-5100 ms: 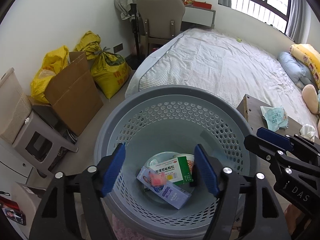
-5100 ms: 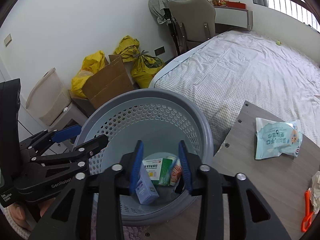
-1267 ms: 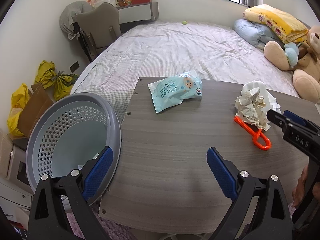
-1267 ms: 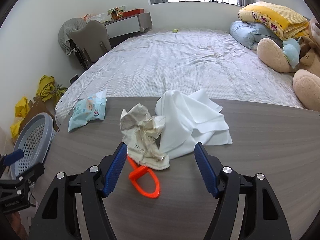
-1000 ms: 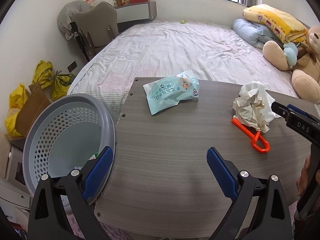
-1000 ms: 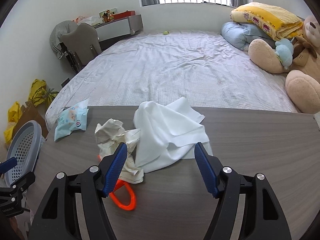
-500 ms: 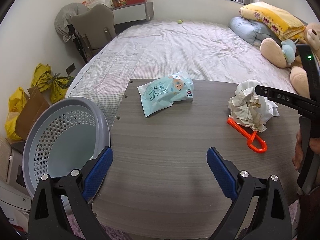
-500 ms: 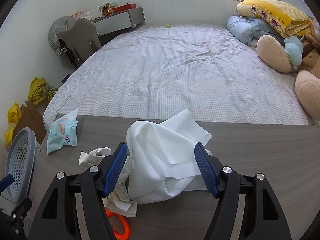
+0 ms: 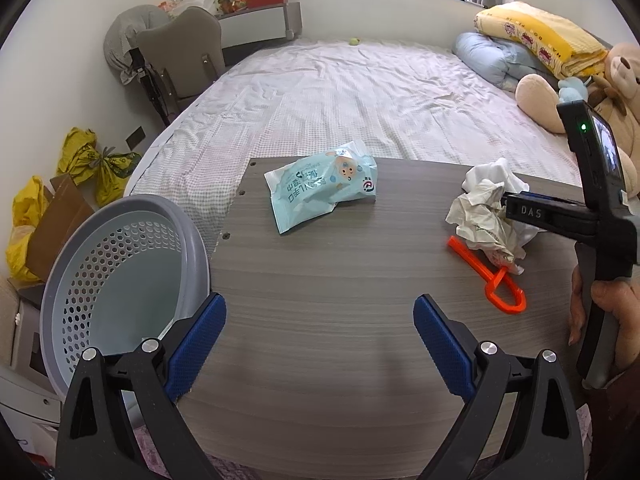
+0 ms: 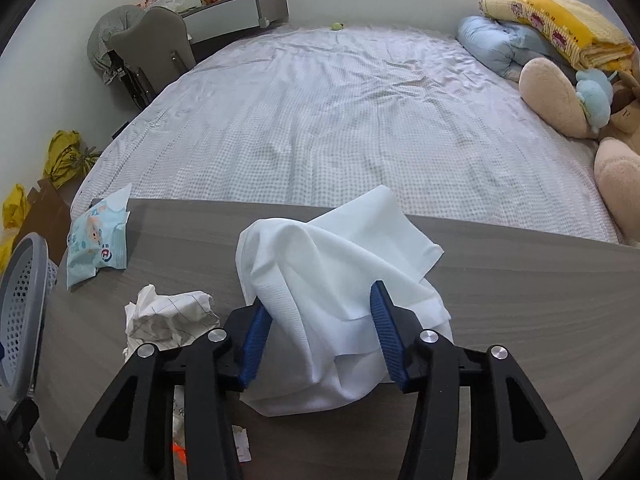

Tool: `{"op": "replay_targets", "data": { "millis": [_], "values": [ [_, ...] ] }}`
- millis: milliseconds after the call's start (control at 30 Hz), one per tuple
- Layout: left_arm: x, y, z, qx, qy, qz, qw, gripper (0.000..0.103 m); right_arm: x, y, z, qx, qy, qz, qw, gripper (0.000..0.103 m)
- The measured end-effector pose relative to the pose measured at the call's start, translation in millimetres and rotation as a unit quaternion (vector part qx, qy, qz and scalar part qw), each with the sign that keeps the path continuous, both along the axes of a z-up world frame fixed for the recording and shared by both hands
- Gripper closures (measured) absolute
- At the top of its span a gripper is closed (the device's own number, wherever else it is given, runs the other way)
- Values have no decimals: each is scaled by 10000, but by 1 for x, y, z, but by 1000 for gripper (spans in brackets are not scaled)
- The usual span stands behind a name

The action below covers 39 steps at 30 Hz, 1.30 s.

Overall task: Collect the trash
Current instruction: 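Grasp the white cloth with the right gripper while the left gripper grasps the crumpled paper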

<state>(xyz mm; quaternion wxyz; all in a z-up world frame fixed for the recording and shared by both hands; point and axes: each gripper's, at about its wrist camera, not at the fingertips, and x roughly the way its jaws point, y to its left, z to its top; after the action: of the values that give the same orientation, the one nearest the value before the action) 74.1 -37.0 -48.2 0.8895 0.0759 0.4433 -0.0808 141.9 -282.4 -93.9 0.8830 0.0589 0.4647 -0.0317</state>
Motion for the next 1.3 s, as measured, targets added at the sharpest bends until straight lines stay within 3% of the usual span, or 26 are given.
{"op": "replay_targets", "data": {
  "millis": [67, 167, 333, 533, 1000, 1300],
  "values": [
    [0, 0, 0, -6, -6, -6, 10000, 10, -3, 4, 1, -52, -12, 80, 10000, 76],
    [-1, -1, 1, -22, -15, -12, 10000, 10, -10, 10, 2, 0, -16, 165, 9999, 88],
    [-4, 0, 3, -66, -19, -19, 10000, 10, -27, 26, 4, 163, -52, 379, 9991, 96],
    [-7, -3, 8, -150, -23, -79, 9999, 10, -52, 27, 16, 469, -280, 272, 9981, 97],
    [-9, -59, 7, -393, 136, -737, 9964, 10, -107, -48, 47, 679, -790, -770, 9916, 97],
    [10, -99, -11, -489, 438, -915, 9936, 10, -142, -69, 33, 812, -735, -1023, 9887, 97]
  ]
}}
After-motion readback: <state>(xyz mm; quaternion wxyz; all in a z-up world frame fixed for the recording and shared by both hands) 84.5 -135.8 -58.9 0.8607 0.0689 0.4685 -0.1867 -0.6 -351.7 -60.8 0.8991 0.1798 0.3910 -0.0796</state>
